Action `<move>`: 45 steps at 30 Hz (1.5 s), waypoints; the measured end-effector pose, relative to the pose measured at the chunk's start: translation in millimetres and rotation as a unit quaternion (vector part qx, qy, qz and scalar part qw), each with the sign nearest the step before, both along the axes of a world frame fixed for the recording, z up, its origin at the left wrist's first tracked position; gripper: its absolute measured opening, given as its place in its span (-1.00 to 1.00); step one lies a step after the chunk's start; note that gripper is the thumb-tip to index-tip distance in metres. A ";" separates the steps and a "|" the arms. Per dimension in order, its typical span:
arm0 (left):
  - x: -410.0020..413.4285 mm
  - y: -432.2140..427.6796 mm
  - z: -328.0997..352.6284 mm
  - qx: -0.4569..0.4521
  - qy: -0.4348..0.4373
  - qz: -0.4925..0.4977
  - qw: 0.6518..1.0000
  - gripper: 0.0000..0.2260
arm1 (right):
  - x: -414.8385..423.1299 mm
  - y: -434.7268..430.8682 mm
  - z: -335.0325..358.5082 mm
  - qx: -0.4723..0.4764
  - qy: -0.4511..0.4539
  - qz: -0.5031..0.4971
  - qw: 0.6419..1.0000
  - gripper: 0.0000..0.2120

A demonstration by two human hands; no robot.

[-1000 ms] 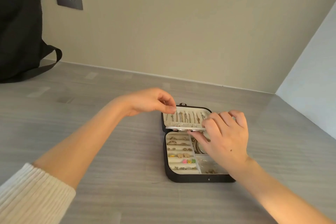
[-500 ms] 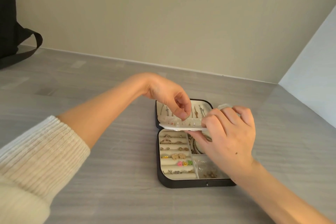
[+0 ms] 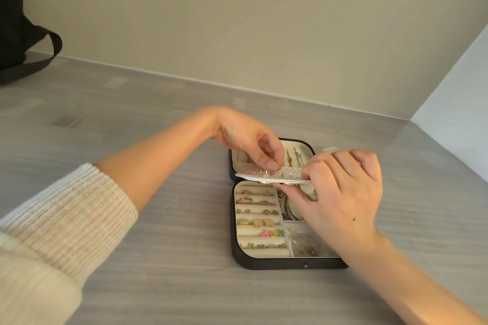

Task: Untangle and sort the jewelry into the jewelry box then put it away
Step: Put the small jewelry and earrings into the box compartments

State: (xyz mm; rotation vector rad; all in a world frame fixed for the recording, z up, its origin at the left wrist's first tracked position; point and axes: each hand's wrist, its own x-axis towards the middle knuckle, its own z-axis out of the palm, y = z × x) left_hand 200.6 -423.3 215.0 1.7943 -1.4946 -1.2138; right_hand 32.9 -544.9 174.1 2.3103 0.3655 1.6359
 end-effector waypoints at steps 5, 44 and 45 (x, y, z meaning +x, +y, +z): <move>0.0 1.0 -1.3 -0.017 0.024 -0.007 1.000 -0.85 | -0.9 0.5 1.1 0.002 0.007 -0.001 1.000 -0.63; -25.8 -18.2 46.9 0.092 -0.274 -0.081 0.954 -0.85 | -0.1 -0.9 1.4 0.008 0.000 -0.016 1.000 -0.61; -26.7 -18.4 47.2 0.091 -0.283 -0.084 0.951 -0.85 | 0.0 -0.9 1.5 0.008 0.000 -0.016 1.000 -0.61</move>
